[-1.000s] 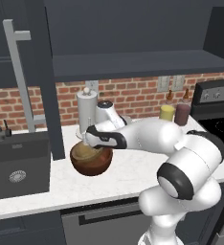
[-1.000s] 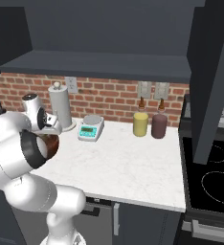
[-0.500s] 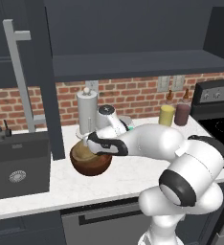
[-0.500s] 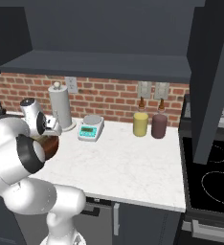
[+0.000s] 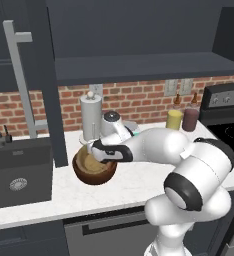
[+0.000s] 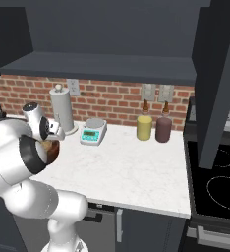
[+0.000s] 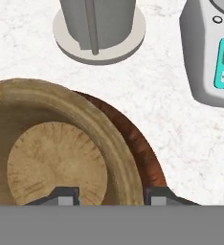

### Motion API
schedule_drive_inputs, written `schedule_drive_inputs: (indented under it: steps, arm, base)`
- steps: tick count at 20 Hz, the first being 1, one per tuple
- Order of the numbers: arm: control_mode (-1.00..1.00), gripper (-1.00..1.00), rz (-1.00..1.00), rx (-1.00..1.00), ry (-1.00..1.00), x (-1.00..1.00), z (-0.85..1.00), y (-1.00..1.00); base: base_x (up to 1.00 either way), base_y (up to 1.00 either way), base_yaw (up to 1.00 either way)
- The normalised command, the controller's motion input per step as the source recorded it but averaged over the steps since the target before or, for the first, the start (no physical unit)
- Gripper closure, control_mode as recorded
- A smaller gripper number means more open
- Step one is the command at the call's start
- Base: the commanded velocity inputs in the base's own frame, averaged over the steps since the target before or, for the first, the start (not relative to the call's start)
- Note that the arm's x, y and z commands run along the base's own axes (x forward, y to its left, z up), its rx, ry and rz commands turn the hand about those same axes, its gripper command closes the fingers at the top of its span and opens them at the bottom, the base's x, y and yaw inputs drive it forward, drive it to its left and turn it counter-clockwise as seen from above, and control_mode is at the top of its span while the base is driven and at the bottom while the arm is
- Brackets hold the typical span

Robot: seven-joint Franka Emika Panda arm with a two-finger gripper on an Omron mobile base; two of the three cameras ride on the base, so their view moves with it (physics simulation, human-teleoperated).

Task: Pick up the bowls on the counter and stack them on top of one another in the open cabinet. Place the smaller bowl on top of the larger bowl.

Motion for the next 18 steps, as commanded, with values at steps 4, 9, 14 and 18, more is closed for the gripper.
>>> schedule_drive_inputs:
  steps: [4,9,14,18]
  arm:
    - [-1.0,-1.0,0.0,0.0,0.0,0.0,0.11,-0.04]
    - [-1.0,-1.0,0.0,0.01,0.01,-0.07,0.0,-0.26]
    - [-1.0,-1.0,0.0,0.01,0.09,-0.17,-0.16,-0.25]
    - [-1.0,-1.0,0.0,0.0,0.07,0.0,-0.3,0.01]
  base:
    - [0.0,0.0,0.0]
    - [0.0,0.0,0.0]
    - [0.0,0.0,0.0]
    - [0.0,0.0,0.0]
